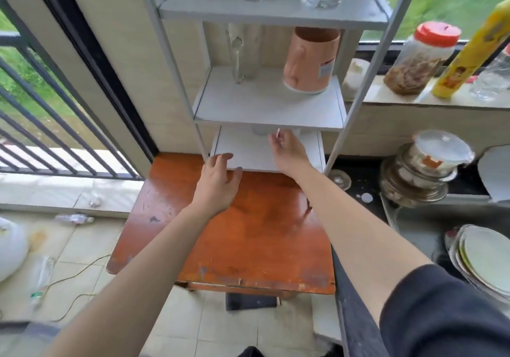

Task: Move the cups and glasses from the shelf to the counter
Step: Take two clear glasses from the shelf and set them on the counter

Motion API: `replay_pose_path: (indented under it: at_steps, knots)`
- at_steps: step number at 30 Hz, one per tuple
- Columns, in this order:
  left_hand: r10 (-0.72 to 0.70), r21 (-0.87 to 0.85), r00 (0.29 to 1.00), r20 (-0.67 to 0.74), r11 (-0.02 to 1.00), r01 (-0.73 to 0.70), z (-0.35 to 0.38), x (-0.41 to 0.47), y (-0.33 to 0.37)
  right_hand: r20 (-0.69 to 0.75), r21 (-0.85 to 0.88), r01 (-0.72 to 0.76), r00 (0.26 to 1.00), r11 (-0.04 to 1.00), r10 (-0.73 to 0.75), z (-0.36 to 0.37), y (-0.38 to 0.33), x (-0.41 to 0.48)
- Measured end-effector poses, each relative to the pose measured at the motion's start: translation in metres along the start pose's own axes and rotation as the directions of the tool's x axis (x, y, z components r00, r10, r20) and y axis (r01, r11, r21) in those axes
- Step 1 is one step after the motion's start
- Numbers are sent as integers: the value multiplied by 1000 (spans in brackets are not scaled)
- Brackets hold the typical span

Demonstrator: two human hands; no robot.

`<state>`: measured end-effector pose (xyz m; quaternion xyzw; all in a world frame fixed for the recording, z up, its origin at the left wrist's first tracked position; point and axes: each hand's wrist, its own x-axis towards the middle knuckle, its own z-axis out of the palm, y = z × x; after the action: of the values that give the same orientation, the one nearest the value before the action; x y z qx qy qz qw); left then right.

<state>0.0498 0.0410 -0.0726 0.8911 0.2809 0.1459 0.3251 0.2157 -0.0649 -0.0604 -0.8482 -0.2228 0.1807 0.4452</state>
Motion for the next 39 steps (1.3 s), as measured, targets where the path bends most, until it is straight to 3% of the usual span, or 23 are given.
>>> replay_pose_path:
  at_steps: [3,8,12,18,20,23,26,32,36,39]
  knots:
    - [-19,-54,1000,21,998,20,14,21,11,-10,-116,54,998,992,-56,-9,15,-11]
    - [-139,-240,988,61,959,150,48,64,28,-146,-46,24,989,999,-30,-29,42,-35]
    - [-228,-415,974,17,884,214,57,97,36,-200,-110,12,979,994,-34,-31,52,-48]
    - [-154,-329,977,-144,939,100,56,106,41,-247,-105,-15,969,994,-12,-25,48,-55]
    - [-151,-364,973,-172,928,80,56,91,39,-215,-28,-39,976,999,32,-25,44,-55]
    - [-149,-473,972,-184,880,45,52,64,36,-150,230,-69,983,971,105,-26,31,-51]
    - [-174,-582,975,-136,811,64,39,47,40,-113,390,-72,986,918,125,-27,16,-50]
    - [-250,-722,968,19,666,187,17,4,46,-107,415,-81,985,906,137,-23,6,-63]
    - [-268,-734,963,25,649,200,10,-26,42,-180,393,-94,968,915,177,-25,12,-85]
    - [-272,-692,962,17,691,208,20,-53,39,-231,393,-74,957,917,177,-32,20,-109]
